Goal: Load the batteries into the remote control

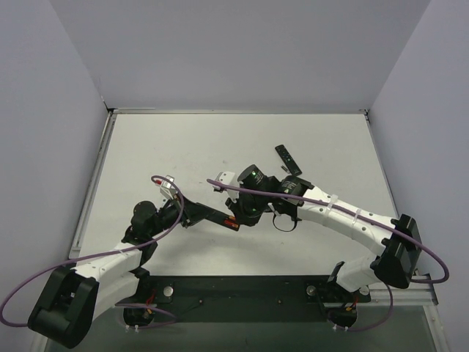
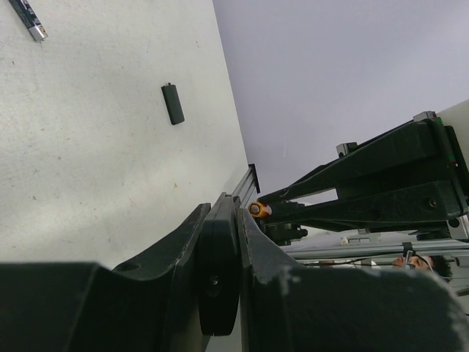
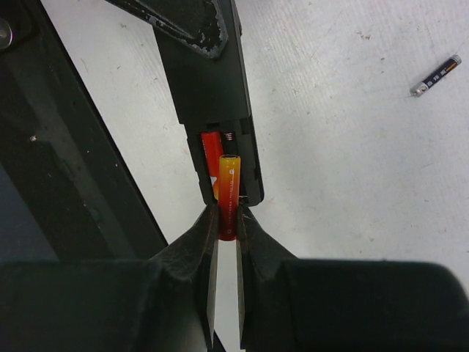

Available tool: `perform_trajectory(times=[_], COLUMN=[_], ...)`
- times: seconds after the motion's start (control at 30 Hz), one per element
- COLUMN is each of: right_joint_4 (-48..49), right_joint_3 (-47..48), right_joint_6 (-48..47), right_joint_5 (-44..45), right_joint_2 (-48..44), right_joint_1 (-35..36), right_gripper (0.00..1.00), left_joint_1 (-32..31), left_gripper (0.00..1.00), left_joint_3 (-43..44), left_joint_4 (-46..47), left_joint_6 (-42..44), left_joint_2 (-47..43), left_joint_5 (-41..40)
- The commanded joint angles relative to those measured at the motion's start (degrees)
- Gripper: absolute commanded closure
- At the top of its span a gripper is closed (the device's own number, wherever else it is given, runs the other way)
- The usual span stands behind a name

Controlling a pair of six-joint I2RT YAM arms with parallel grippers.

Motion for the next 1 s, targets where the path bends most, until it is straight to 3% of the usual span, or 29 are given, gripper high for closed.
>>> perform_trajectory(times=[0.0,0.97], right_joint_4=[-2.5,-4.35], right_joint_3=[3.12,4.44], right_joint_6=[-0.8,-3.09], right_joint_5=[0.47,3.72], right_joint_2=[0.94,2.88], right_joint_1=[0.92,1.71], right_gripper=[1.0,0.92], left_joint_1=[-0.53,-2.28], left_gripper=[1.0,1.0], left_joint_3=[2.08,2.08], left_joint_4=[5.39,11.8], left_joint_6=[-2.12,-6.25], left_joint_2=[-0.04,2.86], left_joint_5=[-0.9,-0.46])
